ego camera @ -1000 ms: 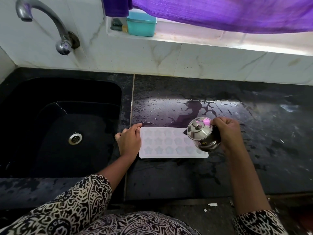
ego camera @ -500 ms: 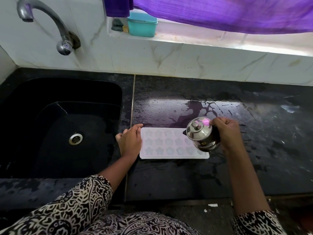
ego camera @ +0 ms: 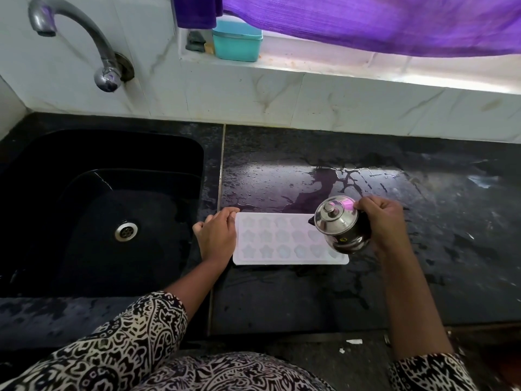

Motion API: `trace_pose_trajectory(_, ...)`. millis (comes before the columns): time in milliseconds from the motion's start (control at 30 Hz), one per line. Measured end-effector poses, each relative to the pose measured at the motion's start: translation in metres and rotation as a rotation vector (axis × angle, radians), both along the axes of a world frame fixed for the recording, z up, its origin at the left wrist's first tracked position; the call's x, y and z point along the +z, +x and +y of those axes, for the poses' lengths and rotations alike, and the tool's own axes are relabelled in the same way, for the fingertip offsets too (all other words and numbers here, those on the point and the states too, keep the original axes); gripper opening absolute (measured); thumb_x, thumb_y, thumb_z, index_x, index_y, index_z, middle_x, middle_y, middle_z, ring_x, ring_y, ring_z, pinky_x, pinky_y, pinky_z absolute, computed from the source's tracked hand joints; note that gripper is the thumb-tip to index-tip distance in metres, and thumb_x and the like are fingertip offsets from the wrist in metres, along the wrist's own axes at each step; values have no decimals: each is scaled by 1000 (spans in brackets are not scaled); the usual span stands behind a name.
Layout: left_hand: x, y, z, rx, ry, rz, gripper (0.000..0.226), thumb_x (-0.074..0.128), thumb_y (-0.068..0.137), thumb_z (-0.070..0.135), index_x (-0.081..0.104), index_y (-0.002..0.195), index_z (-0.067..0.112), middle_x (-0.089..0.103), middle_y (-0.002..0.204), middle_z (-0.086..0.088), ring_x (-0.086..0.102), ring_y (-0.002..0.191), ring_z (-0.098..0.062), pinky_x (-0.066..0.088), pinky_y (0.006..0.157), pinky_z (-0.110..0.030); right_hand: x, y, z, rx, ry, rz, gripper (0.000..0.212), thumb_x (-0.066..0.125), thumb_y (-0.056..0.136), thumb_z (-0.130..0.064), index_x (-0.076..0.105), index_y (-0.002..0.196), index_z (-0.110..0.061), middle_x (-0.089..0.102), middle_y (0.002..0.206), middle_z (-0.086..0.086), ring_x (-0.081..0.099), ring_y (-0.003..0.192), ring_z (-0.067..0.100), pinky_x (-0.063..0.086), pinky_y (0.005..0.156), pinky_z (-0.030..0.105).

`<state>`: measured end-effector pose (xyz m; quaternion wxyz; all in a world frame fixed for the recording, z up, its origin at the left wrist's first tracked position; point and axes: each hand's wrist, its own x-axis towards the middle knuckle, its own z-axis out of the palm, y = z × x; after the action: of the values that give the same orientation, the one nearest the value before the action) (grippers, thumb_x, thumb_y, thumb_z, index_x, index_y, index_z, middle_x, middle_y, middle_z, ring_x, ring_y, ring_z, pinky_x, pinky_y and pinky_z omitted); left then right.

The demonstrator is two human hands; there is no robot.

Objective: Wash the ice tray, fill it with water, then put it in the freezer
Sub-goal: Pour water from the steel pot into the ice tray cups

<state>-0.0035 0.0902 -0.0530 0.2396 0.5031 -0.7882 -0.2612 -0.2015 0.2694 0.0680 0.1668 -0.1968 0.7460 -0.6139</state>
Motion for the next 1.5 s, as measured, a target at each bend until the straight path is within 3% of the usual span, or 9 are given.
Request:
trace_pose_trajectory(100,-1,0,0,-3,1,1,27,39,100,27,64,109,32,69,108,9,55,104,-15,15,81,-28,-1,-1,1,-10,-15,-12,47,57,79,2,44,38,-18,37,35,-10,33,34,4,35,39,13)
trace_pose_trajectory(267,1,0,1,-3,6,8,27,39,100,29,64,109,31,69,107,8,54,104,-16,14,80,-28,-2,-2,4,-17,-27,-21,34,57,80,1,43,50,-10,41,35,-11,38,35,3,38,41,13)
trace_pose_trajectory(467,2,0,1,2,13,16,28,39,100,28,65,108,31,70,105,6,54,104,-16,14,81,-27,-3,-6,6,-61,-97,-140,43,57,78,1,47,40,-17,42,39,-7,41,43,11,41,47,20)
trace_pose_trajectory(633,3,0,2,2,17,17,27,40,100,29,66,109,29,70,104,5,55,104,-16,15,82,-28,-3,-8,8,-70,-159,-219,28,55,79,3,45,55,-8,44,44,-3,44,43,11,42,46,19)
trace_pose_trajectory(933,2,-1,1,2,31,11,27,41,98,32,66,106,31,70,96,7,55,103,-15,17,87,-29,-13,-27,17,-49,-80,-156,23,58,78,-3,50,58,-8,47,44,-7,44,45,8,40,50,21)
trace_pose_trajectory(1100,5,-2,4,15,34,21,26,43,98,32,67,105,30,71,95,8,55,104,-14,16,86,-25,-10,-31,17,21,-42,-94,31,56,80,2,43,53,-7,41,37,-10,37,36,4,37,41,14)
trace_pose_trajectory(1333,6,-3,6,36,18,35,23,45,98,32,68,103,31,71,90,7,56,100,-13,14,84,-22,-11,-36,12,132,9,-86,44,59,79,-2,45,40,-19,40,45,-1,35,46,15,34,50,24)
trace_pose_trajectory(1500,5,-3,5,37,3,30,23,46,98,33,68,102,31,70,85,7,57,98,-13,16,85,-24,-11,-36,9,128,-15,-107,39,59,78,-2,42,47,-17,40,44,-2,36,45,14,35,50,24)
